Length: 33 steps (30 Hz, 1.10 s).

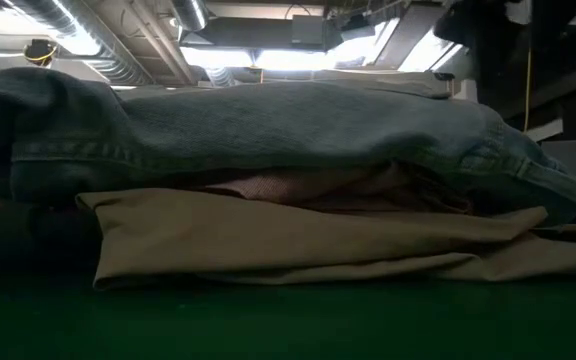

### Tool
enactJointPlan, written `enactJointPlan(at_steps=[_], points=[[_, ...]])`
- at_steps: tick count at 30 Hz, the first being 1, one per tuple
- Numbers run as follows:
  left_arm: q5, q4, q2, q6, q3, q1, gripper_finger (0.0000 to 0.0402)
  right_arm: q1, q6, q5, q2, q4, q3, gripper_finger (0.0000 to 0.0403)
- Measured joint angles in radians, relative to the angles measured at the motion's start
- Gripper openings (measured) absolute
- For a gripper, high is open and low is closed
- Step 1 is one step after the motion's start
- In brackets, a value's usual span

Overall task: Fold laundry
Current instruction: Put the stacked clothing into the red laundry bin

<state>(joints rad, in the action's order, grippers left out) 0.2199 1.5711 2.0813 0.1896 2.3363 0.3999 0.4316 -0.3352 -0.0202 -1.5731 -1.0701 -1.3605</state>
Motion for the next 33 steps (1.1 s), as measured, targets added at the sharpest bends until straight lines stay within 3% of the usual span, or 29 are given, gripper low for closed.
enactJointPlan(at_steps=[4, 10, 18, 23, 28, 33], points=[[-0.005, 0.0, -0.033, -0.088, -0.002, -0.074, 0.0165, 0.0, 0.025, -0.105, 0.0, 0.0, -0.001, 0.0254], [-0.062, 0.0, -0.119, -0.173, -0.002, -0.218, 0.0165, 0.0, 0.075, -0.152, 0.025, -0.039, -0.001, 0.0254], [-0.091, -0.001, -0.199, -0.188, -0.007, -0.36, 0.0165, 0.0, 0.056, -0.371, 0.171, -0.165, -0.001, 0.0254], [-0.209, 0.0, -0.229, -0.269, -0.035, -0.42, 0.0165, 0.0, 0.044, -0.445, 0.304, -0.148, 0.034, 0.0254], [-0.248, -0.04, -0.255, -0.305, -0.141, -0.48, 0.0165, 0.0, -0.013, -0.452, 0.43, -0.14, 0.112, 0.0254], [-0.347, -0.207, -0.287, -0.322, -0.345, -0.544, 0.0165, 0.002, -0.146, -0.435, 0.543, -0.136, 0.2, 0.0254]])
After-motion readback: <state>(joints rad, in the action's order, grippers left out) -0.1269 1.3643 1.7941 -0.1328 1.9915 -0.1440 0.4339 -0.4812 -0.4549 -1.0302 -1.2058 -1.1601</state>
